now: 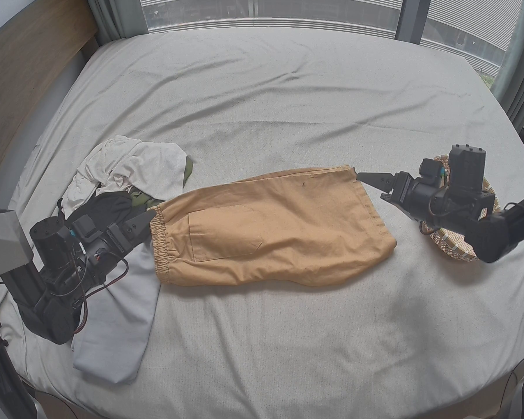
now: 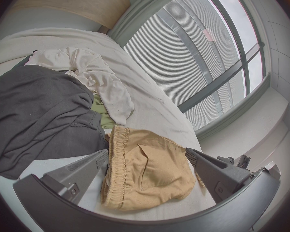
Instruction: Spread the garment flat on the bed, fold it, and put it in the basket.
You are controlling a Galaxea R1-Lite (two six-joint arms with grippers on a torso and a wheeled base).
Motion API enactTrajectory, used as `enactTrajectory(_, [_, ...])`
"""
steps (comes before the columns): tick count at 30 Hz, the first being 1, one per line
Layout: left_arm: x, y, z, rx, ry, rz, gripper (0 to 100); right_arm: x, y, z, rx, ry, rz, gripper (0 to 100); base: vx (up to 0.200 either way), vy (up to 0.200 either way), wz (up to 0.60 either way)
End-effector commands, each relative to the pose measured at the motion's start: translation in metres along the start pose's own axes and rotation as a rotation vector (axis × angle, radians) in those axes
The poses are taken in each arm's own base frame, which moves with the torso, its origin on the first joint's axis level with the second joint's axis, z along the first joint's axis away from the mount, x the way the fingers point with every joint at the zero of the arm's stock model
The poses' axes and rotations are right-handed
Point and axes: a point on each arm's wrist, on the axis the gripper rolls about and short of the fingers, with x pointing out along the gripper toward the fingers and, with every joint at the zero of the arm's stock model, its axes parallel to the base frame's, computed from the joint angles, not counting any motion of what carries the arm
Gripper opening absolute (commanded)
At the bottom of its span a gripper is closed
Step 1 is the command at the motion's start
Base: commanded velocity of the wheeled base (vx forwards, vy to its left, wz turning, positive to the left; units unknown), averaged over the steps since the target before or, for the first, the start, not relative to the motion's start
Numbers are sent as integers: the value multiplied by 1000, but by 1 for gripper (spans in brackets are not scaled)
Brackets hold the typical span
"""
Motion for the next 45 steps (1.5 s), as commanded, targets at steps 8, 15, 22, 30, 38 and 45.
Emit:
enactTrajectory(8, [-23,-7,-18,121,117,-33,100,-42,-28,-55,25,0,25,100,0,0,0])
enactTrajectory(15, [-23,-5,-19,120,120,-25,100,-25,-54,-79,28,22,8,100,0,0,0])
enactTrajectory(22, [-22,-6,-19,122,121,-28,100,-18,-70,-94,58,70,-30,100,0,0,0])
enactTrajectory(30, [-22,-6,-20,122,121,-26,100,-15,-74,-102,73,102,-46,100,0,0,0])
enactTrajectory(38, [-22,-6,-19,122,118,-24,100,-4,-88,-114,94,128,-70,100,0,0,0])
enactTrajectory(45, [-22,-6,-19,122,120,-27,100,8,-93,-113,89,111,-58,100,0,0,0])
